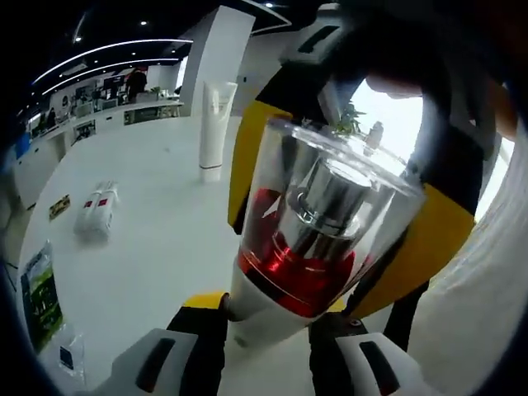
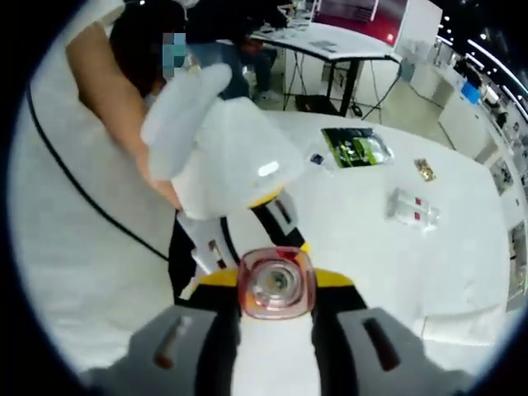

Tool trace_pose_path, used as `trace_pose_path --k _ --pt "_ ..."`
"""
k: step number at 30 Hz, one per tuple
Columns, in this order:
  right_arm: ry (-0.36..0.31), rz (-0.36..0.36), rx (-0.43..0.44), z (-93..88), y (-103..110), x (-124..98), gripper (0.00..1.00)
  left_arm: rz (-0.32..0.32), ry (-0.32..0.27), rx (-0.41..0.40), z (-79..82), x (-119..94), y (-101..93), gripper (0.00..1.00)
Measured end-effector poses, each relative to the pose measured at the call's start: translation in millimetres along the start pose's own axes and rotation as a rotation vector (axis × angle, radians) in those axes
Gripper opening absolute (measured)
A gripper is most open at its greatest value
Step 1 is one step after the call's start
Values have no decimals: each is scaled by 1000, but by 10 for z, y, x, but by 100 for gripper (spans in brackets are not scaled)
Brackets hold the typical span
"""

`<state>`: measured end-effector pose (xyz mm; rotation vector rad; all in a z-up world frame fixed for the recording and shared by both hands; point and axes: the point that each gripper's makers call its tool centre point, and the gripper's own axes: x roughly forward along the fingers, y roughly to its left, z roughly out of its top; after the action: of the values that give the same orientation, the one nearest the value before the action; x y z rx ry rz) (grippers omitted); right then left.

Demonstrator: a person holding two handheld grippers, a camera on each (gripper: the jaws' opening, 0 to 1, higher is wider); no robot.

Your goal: Arrange the skincare products in the storage area until every visible bottle or jar stands upright without overlapping.

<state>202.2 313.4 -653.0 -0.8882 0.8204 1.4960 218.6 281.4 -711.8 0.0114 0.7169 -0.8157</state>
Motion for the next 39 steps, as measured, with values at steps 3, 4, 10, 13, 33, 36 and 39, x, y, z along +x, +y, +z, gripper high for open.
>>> trace_pose_path --k 3,4,10,13,33,36,39 --pt "-68 6 67 38 0 45 34 2 -1 -10 -8 -14 12 39" --pt "-95 9 104 60 -2 40 34 3 -1 -13 -9 -20 16 39" --pt "-131 -28 121 42 -34 -1 31 9 -3 -18 -24 -46 38 39" --pt "-146 -42 118 24 -54 -20 29 12 -4 -30 -27 -52 46 39" --pt "-225 -99 184 -153 -192 -300 28 16 -10 -42 -30 -93 20 36" --pt "-238 -125 203 -229 -318 -413 28 23 -20 -47 0 -126 17 36" --pt "-246 -146 220 -300 -430 -497 28 28 -26 -51 13 -142 16 36"
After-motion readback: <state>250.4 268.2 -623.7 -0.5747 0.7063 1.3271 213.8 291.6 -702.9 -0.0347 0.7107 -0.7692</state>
